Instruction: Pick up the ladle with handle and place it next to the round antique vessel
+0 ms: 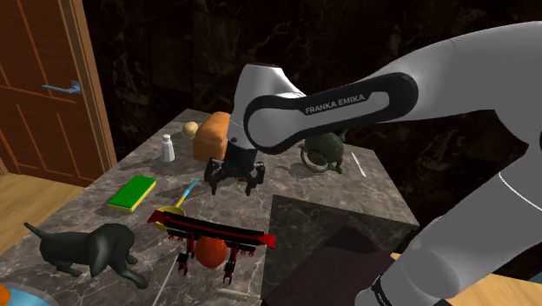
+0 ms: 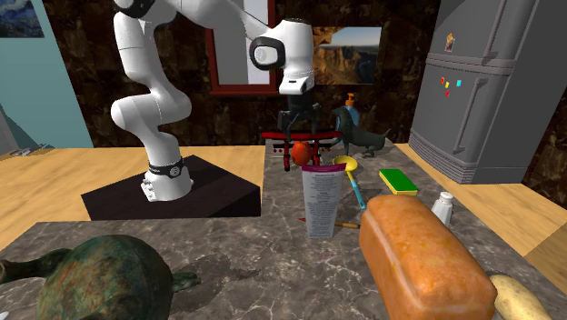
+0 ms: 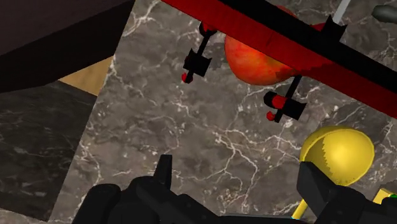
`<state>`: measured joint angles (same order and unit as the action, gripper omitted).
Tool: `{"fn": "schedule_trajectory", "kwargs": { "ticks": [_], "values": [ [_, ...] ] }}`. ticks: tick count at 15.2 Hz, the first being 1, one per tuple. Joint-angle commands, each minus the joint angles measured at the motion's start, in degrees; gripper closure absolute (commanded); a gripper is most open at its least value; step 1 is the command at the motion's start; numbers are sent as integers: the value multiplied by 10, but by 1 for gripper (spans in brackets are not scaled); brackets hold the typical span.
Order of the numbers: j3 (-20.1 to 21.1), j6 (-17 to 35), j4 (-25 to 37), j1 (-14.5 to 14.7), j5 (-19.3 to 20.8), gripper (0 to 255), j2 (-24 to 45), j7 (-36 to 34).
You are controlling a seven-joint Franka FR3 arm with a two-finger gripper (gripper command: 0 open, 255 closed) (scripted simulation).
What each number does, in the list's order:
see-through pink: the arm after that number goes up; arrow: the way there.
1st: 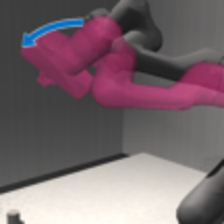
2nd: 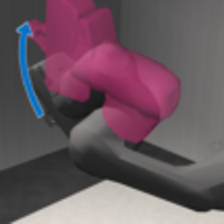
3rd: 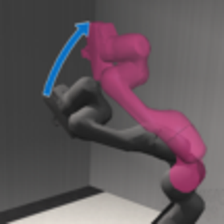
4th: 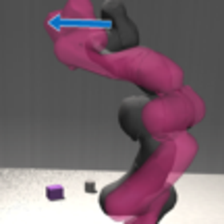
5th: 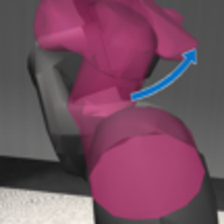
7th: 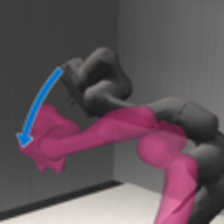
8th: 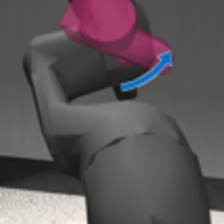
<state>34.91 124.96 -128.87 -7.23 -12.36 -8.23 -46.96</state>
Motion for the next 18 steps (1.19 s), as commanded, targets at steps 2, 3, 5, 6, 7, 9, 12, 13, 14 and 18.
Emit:
{"fn": "schedule_trajectory", "kwargs": {
  "ticks": [2, 3, 5, 6, 7, 9, 12, 13, 14, 18],
  "values": [
    [18, 40, 34, -6, 43, 0, 73, -80],
    [21, 51, 48, -5, 61, 0, 100, -109],
    [20, 70, 79, 3, 100, 0, 153, -165],
    [16, 77, 96, 10, 119, 0, 179, -192],
    [10, 84, 114, 18, 138, 0, 204, -218],
    [-5, 94, 152, 38, 170, 0, 253, -266],
    [-33, 103, 214, 71, 206, 0, 322, -327],
    [-42, 105, 237, 81, 216, 0, 345, -345],
    [-50, 105, 254, 90, 221, 0, 361, -358],
    [-59, 126, 255, 100, 233, 0, 383, -365]
  ]
}}
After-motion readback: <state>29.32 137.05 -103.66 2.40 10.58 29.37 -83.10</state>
